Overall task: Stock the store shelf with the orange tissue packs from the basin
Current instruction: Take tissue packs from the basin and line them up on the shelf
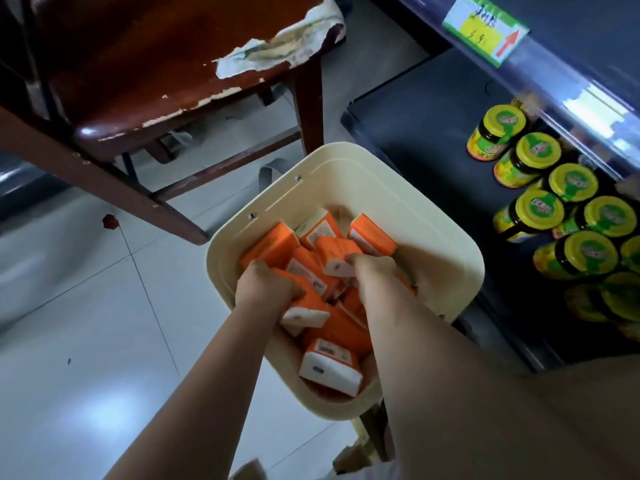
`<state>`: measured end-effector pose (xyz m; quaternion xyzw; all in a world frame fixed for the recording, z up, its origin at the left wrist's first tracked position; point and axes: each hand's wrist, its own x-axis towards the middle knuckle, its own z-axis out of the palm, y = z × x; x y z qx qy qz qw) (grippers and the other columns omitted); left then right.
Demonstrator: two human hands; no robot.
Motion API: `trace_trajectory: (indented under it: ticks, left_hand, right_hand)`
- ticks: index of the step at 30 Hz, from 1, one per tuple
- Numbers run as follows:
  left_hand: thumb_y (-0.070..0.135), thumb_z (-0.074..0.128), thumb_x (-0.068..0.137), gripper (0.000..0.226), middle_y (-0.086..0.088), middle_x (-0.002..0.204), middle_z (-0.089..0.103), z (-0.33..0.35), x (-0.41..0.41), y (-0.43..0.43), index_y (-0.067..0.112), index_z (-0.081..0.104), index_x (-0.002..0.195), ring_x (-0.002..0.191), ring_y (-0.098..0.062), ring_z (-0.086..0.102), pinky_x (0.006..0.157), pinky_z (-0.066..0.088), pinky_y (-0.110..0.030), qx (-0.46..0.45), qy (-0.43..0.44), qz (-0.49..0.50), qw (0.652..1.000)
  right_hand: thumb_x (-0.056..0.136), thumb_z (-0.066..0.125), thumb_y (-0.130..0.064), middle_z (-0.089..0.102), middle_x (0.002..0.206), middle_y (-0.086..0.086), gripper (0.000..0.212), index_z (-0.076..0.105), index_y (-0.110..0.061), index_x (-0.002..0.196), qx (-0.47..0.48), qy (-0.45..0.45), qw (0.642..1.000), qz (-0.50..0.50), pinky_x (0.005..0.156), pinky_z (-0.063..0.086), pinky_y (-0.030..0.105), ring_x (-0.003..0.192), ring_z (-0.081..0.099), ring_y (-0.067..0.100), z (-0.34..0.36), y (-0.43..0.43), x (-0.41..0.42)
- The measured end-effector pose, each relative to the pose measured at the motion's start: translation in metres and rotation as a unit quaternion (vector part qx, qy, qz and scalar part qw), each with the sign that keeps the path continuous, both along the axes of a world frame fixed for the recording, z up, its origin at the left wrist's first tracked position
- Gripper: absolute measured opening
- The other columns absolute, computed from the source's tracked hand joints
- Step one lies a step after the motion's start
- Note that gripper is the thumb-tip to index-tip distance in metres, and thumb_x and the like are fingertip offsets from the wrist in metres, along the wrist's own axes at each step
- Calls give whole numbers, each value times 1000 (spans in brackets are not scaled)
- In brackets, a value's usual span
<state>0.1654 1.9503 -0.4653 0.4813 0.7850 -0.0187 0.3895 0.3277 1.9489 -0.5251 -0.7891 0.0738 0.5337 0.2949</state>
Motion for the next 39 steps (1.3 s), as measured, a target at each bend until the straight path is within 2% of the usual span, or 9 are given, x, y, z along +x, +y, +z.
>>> trace_trajectory:
  ticks: [4,9,14,17,19,25,29,33,39]
  left_hand:
    - [19,86,78,69,-5,116,64,5,-4,1,15,57,140,108,-29,61,87,43,-34,9,-38,-2,999]
    - [12,85,77,74,-5,131,64,19,-5,1,22,57,145,121,-28,61,105,52,-48,49,-114,-38,991]
    - [7,77,76,53,0,103,71,43,-4,6,22,69,126,93,-22,68,81,60,-38,64,-167,-60,982]
    - [-2,76,81,55,-7,111,70,63,-1,12,22,66,129,85,-17,66,65,56,-30,76,-191,-88,975]
    - [2,79,81,53,-5,110,72,78,4,15,25,66,128,89,-22,70,74,60,-36,90,-201,-113,969]
    - [2,72,85,58,6,119,68,139,30,8,36,65,131,98,-15,68,69,55,-30,118,-243,-235,934]
    - [-10,68,84,60,0,118,72,181,46,0,37,67,121,90,-16,71,66,55,-27,136,-293,-295,899]
    - [-5,69,71,65,-4,118,73,223,67,-10,29,69,127,96,-24,73,74,54,-32,155,-320,-340,871]
    - [-24,56,82,60,-5,111,70,268,126,-38,23,69,118,82,4,70,60,53,-14,150,-359,-418,821]
  right_hand:
    - [80,80,-22,64,125,15,48,58,-11,122,27,89,994,52,63,62,39,99,63,31,16,9,0]
    - [78,73,-11,68,100,17,21,63,-8,96,53,79,988,121,81,62,44,89,72,35,36,6,11]
    - [49,64,0,60,118,21,99,34,-34,137,173,39,981,83,58,60,48,90,69,41,62,2,22]
    - [59,73,3,60,121,12,91,41,-34,136,229,23,971,64,57,61,45,100,66,39,86,-7,34]
    - [67,83,-11,64,116,13,79,45,-30,133,247,25,968,28,63,64,46,96,69,37,104,-16,46]
    - [58,83,-24,68,87,10,58,62,-10,110,326,-81,942,10,46,46,27,59,63,20,165,-46,75]
    - [68,78,-5,64,124,8,74,53,-30,134,392,-64,917,33,60,60,34,101,71,30,214,-75,103]
    - [79,70,7,68,125,11,62,56,-24,130,442,-79,891,73,71,63,41,104,72,33,260,-111,132]
    - [70,74,-37,73,96,17,60,45,-21,120,451,-207,865,78,51,45,33,64,70,30,303,-172,171]
